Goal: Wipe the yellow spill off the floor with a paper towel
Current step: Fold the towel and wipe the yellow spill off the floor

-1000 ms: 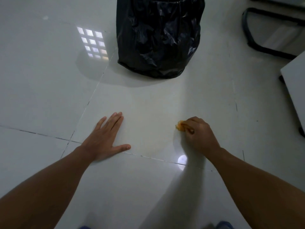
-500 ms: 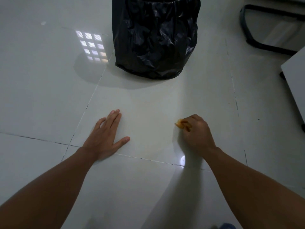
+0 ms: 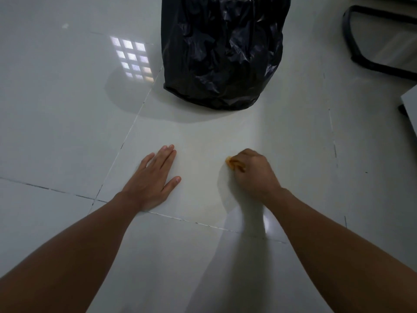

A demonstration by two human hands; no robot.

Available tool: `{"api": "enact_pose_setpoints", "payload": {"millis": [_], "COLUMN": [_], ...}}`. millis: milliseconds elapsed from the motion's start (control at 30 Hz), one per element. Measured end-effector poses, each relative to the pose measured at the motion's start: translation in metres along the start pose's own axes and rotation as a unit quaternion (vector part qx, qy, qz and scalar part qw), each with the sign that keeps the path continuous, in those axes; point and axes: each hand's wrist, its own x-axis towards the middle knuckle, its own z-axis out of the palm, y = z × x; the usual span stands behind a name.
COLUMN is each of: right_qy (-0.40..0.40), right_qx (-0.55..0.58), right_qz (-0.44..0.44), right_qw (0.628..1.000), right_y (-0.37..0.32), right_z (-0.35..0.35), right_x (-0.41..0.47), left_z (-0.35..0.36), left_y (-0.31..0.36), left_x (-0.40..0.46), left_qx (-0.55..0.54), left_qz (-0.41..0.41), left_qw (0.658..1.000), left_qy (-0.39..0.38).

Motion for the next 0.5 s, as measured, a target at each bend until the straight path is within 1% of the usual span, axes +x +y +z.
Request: {"api": "enact_pose_setpoints", "payload": {"millis": [67,133,200,267,333,367,400,433,500], "right_qy": [-0.049,-0.106,-0.154,-0.196,-0.234,-0.236,-0.223,-0.191,-0.086], "right_qx": [0.018,0.024,0.016,-0.009,-0.035,-0.040,-0.041,-0.038,-0.034], "right_qz": [-0.069,-0.150,-0.234,-0.309,-0.351,-0.347,-0.324,-0.288,-0.192], "right_qw": [0.996,0.983,0.960,0.931,0.906,0.907,0.919,0.938,0.977], "right_y": [-0.026,-0.053,-0.069,-0.071,-0.057,-0.045,-0.031,-0.016,0.014], "right_z": [0.014,0.025,0.031,0.028,0.022,0.017,0.011,0.004,-0.012], "right_x": [-0.002,-0.007,-0.025,-0.051,-0.074,-0.080,-0.082,-0.081,-0.077], "left_z": [0.000,-0.002,-0.004,-0.004,-0.004,-0.004,-0.004,-0.004,-0.005], "left_y": [0.000,0.002,0.001,0.002,0.004,0.006,0.007,0.008,0.009], "left_x": [-0.001,-0.001,-0.001,-0.001,-0.001,-0.001,-0.001,-0.001,-0.002], "left_qx": [-0.005,-0.007,-0.006,-0.005,-0.006,-0.009,-0.012,-0.016,-0.021], "left_qz": [0.001,0.004,0.005,0.003,-0.004,-0.008,-0.012,-0.016,-0.016], "left_qw": [1.000,1.000,1.000,1.000,1.000,1.000,1.000,1.000,1.000], "left_qy": [-0.002,-0.006,-0.014,-0.015,-0.014,-0.012,-0.010,-0.010,-0.009]}}
